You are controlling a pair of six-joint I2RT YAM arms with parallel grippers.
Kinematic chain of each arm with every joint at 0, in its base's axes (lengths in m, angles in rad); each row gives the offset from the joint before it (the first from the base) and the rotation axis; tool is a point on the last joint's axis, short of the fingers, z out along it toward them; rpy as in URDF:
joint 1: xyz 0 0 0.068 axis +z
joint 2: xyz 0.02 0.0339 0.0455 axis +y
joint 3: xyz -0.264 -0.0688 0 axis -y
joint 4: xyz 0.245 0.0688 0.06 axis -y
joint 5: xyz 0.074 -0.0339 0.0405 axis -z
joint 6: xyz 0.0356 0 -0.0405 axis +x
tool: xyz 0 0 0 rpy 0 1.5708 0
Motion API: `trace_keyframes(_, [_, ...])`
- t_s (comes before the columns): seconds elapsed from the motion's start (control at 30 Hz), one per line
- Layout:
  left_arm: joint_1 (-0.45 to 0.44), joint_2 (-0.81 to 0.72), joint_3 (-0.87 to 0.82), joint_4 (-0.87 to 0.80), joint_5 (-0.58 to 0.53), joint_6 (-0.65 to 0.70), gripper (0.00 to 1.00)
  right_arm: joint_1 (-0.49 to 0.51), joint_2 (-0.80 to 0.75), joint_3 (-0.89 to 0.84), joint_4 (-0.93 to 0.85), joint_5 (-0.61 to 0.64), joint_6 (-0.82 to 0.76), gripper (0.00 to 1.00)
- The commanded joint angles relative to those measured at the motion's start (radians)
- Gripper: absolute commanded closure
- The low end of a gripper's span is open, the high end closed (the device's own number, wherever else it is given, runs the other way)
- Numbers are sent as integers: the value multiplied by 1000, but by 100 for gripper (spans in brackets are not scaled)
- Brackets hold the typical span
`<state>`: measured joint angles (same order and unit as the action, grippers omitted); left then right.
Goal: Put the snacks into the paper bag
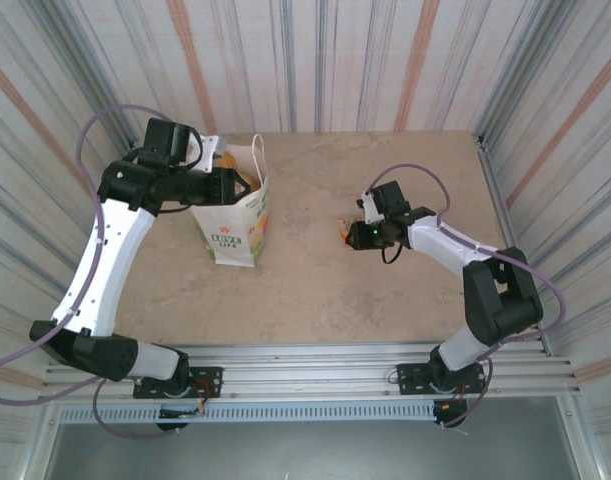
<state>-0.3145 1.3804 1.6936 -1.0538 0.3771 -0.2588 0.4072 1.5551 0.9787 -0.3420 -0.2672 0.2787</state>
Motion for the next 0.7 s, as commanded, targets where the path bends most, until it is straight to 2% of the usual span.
trace_keyframes(0.0, [-37, -35, -30, 50, 29, -60, 40, 27, -78, -36, 107, -56, 40, 55])
trace_keyframes(0.3, [-153, -34, -80, 98, 11, -124, 40, 83, -235, -137, 293, -104, 132, 56])
trace_keyframes(0.67, [-238, 5, -91, 163, 17, -167, 40, 120, -334, -150, 387, -116, 181, 57])
